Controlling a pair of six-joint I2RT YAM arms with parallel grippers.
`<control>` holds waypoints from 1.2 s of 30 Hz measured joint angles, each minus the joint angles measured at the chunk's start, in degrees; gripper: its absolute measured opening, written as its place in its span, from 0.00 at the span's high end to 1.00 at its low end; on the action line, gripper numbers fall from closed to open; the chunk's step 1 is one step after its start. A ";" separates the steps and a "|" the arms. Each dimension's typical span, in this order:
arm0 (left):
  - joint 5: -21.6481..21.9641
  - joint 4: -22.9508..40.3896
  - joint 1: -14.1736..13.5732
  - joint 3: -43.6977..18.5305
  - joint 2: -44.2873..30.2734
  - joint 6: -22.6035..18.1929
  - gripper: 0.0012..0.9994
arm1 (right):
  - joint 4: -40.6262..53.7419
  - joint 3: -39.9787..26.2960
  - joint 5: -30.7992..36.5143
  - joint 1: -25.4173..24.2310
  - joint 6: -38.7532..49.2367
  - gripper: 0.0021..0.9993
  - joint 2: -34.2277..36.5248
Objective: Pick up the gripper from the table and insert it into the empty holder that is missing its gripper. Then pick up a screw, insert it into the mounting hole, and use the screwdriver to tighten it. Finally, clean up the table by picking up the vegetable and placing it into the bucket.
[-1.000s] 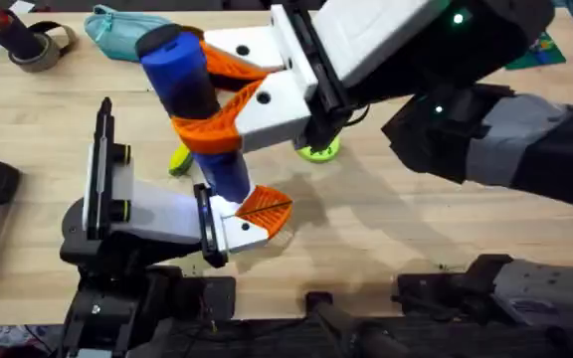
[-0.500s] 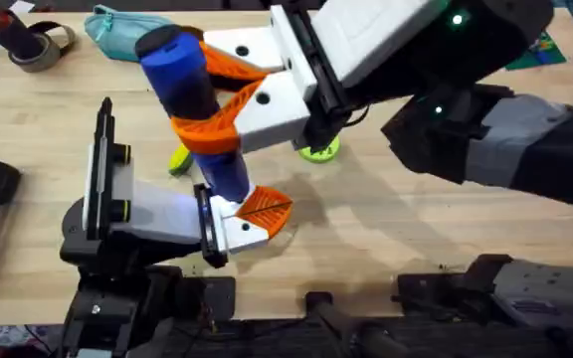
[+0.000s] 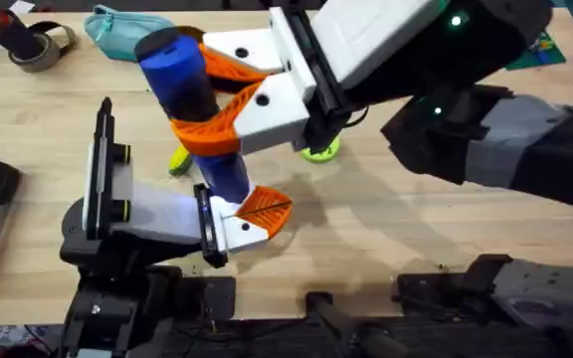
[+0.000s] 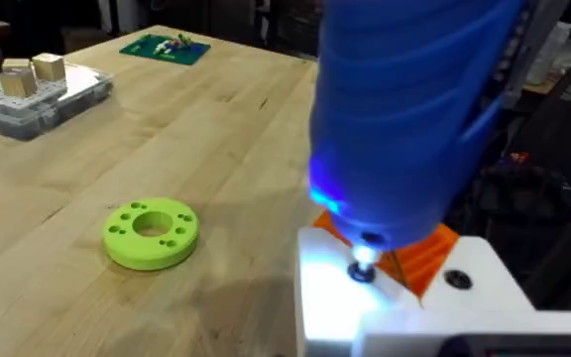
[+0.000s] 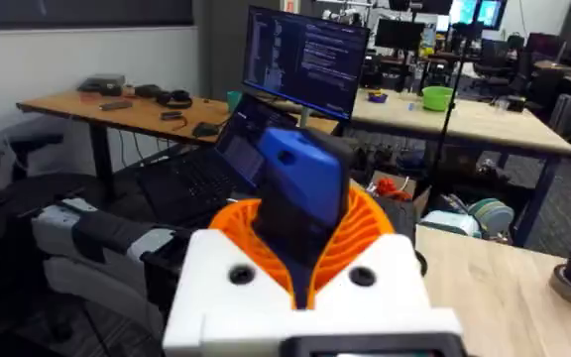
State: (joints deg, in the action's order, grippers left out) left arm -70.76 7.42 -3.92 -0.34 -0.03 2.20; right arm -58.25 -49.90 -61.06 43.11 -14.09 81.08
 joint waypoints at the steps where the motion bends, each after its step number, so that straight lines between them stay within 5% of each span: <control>1: 0.00 0.00 0.00 0.00 0.00 0.00 0.99 | -0.03 0.04 0.00 0.00 -0.01 0.96 0.00; 16: 0.02 -0.02 0.00 0.00 0.00 0.00 0.99 | -0.29 -0.14 -0.08 -0.16 -0.06 0.96 0.31; 31: 0.24 -0.11 0.00 0.00 0.00 0.02 0.99 | 4.38 -7.36 -0.50 -1.11 4.07 0.96 1.42; 36: 0.24 -0.11 0.00 0.00 0.00 0.02 0.99 | 12.22 -15.16 0.02 -2.95 7.32 0.96 1.44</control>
State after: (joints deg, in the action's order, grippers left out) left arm -70.52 7.31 -3.92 -0.34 -0.04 2.22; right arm -46.02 -65.06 -61.04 40.16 -6.77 82.52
